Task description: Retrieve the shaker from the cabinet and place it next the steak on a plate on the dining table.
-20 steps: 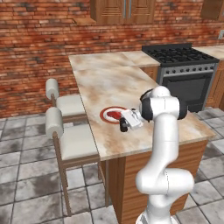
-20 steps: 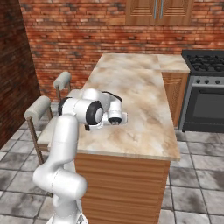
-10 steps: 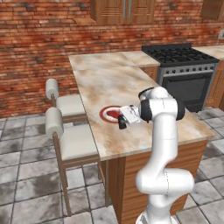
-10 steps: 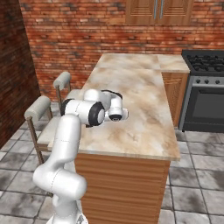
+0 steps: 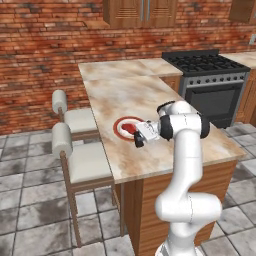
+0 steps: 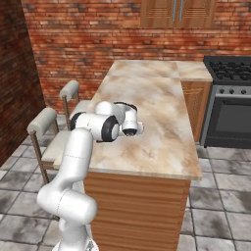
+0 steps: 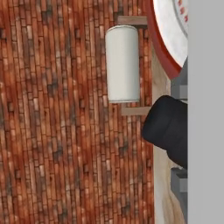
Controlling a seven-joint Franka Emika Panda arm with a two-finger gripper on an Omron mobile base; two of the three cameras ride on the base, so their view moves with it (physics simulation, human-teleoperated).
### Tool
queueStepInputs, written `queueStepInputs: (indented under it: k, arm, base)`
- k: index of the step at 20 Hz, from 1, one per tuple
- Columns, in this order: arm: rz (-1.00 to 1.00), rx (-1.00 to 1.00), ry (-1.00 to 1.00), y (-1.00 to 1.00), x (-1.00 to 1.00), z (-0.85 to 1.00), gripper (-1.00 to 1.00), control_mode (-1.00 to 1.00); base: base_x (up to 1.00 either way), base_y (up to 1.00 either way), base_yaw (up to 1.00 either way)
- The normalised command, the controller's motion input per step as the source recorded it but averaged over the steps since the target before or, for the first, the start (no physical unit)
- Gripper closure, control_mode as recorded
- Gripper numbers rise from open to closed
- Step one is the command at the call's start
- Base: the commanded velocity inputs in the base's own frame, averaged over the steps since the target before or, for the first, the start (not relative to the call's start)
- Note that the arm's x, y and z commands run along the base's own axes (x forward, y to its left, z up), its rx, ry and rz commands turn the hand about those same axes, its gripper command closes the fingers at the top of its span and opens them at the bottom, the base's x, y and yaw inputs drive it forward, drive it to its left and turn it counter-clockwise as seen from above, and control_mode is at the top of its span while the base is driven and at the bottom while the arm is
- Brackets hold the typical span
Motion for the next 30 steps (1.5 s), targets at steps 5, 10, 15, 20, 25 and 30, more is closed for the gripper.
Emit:
queueStepInputs:
  k: [5, 10, 15, 20, 25, 30]
  arm:
    - [0.00, 0.04, -0.02, 0.00, 0.00, -0.32, -1.00, -1.00]
    - [0.00, 0.08, -0.05, -0.23, -0.21, -0.02, -1.00, -1.00]
    - [0.00, 0.09, -0.06, -0.22, -0.39, -0.02, -1.00, -1.00]
    - [0.00, 0.06, -0.05, -0.08, -0.23, -0.02, -1.00, -1.00]
    - [0.00, 0.04, -0.13, -0.27, -0.15, 0.00, -1.00, -1.00]
    - [0.00, 0.10, -0.20, -0.49, -0.08, 0.16, -1.00, -1.00]
  base:
    - [0.00, 0.00, 0.00]
    - [0.00, 0.00, 0.00]
    - [0.00, 0.00, 0.00]
    - [0.00, 0.00, 0.00]
    - [0.00, 0.00, 0.00]
    - [0.00, 0.00, 0.00]
